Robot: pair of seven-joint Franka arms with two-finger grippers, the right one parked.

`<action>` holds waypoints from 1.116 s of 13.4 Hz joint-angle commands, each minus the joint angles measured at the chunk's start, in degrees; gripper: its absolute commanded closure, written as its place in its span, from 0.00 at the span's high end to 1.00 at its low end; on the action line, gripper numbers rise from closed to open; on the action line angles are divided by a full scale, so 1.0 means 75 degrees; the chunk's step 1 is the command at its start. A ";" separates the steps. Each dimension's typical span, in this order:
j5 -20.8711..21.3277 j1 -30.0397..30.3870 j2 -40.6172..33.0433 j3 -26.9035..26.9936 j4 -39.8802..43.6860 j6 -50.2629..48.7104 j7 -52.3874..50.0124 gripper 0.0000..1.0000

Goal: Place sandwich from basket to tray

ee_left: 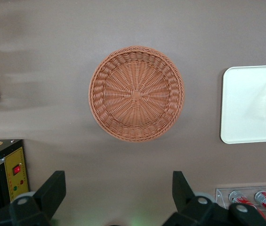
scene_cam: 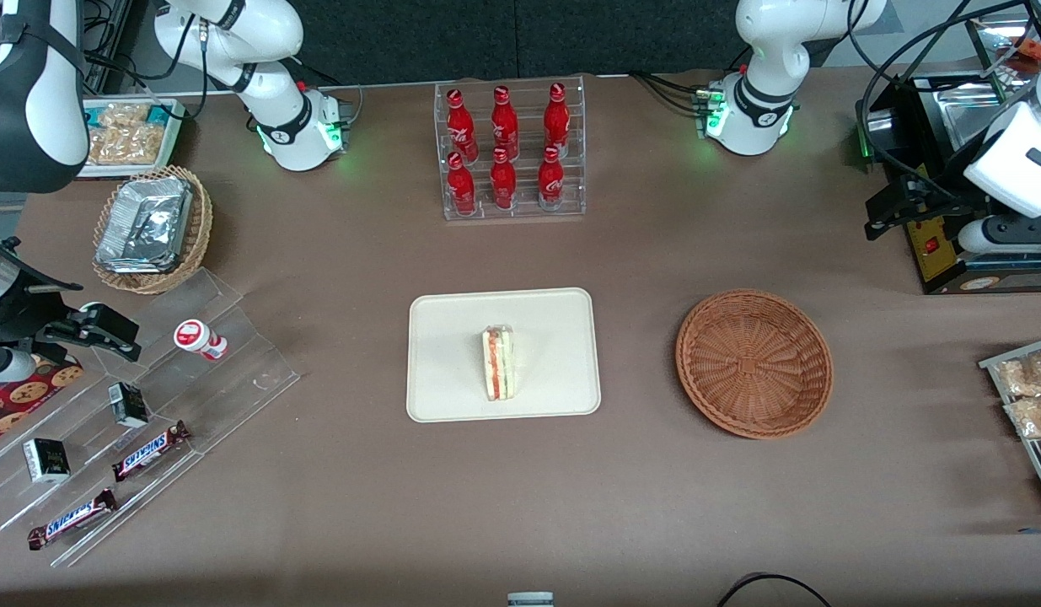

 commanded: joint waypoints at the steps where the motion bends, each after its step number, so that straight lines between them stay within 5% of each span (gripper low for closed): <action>1: 0.0159 -0.0412 0.0021 0.0075 0.0050 -0.0121 0.0069 1.00; 10: 0.0299 -0.0824 0.0010 0.0731 -0.0055 -0.0074 0.0093 1.00; 15: 0.0511 -0.0789 -0.0876 0.0731 -0.1537 0.0742 0.0093 1.00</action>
